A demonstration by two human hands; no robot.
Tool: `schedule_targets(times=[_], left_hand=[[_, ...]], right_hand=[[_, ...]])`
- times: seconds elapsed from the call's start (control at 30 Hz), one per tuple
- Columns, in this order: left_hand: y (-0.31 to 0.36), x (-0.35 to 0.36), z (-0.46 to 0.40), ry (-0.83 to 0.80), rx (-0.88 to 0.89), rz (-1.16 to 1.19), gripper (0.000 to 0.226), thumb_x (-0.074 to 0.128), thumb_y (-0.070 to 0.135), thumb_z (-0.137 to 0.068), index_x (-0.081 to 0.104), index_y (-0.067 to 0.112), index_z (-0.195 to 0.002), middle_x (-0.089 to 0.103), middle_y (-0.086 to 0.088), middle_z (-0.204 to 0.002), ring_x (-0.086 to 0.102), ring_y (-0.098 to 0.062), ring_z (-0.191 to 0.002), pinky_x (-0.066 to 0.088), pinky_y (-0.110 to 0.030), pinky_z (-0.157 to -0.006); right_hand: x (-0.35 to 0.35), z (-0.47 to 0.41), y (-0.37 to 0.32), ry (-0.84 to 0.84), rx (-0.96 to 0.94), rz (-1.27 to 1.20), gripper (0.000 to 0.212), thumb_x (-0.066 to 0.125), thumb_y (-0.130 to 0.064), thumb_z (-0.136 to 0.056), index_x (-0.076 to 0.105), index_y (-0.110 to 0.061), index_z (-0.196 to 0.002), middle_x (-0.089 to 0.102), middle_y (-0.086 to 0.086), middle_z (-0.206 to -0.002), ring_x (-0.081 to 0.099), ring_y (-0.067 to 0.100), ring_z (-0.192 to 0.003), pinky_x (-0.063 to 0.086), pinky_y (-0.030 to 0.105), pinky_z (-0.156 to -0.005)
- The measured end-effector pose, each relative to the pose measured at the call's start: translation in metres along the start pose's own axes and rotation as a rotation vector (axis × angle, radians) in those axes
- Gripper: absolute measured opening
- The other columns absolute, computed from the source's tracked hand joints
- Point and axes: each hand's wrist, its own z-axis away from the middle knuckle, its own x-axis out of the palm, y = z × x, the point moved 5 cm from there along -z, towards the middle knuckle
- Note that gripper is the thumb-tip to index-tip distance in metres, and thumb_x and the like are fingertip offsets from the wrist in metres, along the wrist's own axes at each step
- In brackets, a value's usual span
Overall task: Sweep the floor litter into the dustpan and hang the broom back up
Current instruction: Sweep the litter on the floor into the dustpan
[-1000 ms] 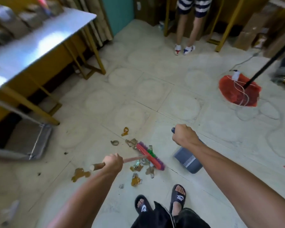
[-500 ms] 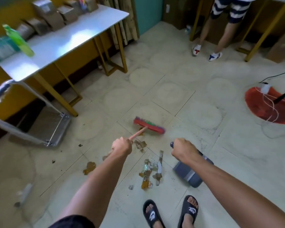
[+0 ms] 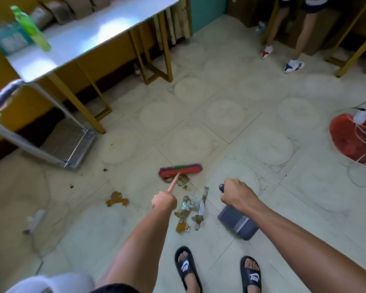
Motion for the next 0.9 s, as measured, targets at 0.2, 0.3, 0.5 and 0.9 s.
schedule_targets(times=[0.2,0.3,0.5,0.9], left_hand=[[-0.011,0.021,0.066,-0.027,-0.058,0.119,0.029,0.048,0.017,-0.096,0.06,0.012,-0.122,0.049,0.0,-0.073,0.055,-0.012,-0.065,0.048,-0.019,-0.055],[-0.024,0.041,0.096,-0.104,-0.145,0.21,0.026,0.048,0.017,-0.095,0.057,0.008,-0.118,0.046,-0.003,-0.073,0.049,-0.014,-0.058,0.05,-0.021,-0.058],[-0.071,0.047,0.136,-0.088,-0.298,0.339,0.028,0.047,0.017,-0.097,0.059,0.002,-0.117,0.047,-0.007,-0.069,0.045,-0.016,-0.048,0.038,-0.025,-0.04],[-0.189,0.011,0.052,0.138,-0.518,0.513,0.028,0.048,0.017,-0.099,0.055,0.001,-0.121,0.049,-0.006,-0.077,0.044,-0.012,-0.056,0.04,-0.021,-0.044]], right_hand=[[-0.001,0.027,0.015,-0.108,-0.149,0.065,0.027,0.055,-0.017,-0.084,0.043,-0.021,-0.061,0.05,-0.002,-0.064,0.058,0.022,-0.066,0.041,0.026,-0.055],[-0.002,0.04,0.027,-0.129,-0.22,0.084,0.027,0.056,-0.014,-0.082,0.042,-0.02,-0.06,0.048,-0.003,-0.061,0.052,0.015,-0.056,0.037,0.024,-0.051],[0.002,0.053,0.036,-0.168,-0.32,0.142,0.02,0.054,-0.017,-0.078,0.045,-0.015,-0.06,0.05,-0.001,-0.059,0.053,0.019,-0.055,0.043,0.026,-0.056],[0.017,-0.003,-0.005,-0.205,-0.352,0.168,0.016,0.055,-0.016,-0.085,0.068,-0.006,-0.088,0.071,0.011,-0.094,0.066,0.022,-0.078,0.056,0.032,-0.072]])
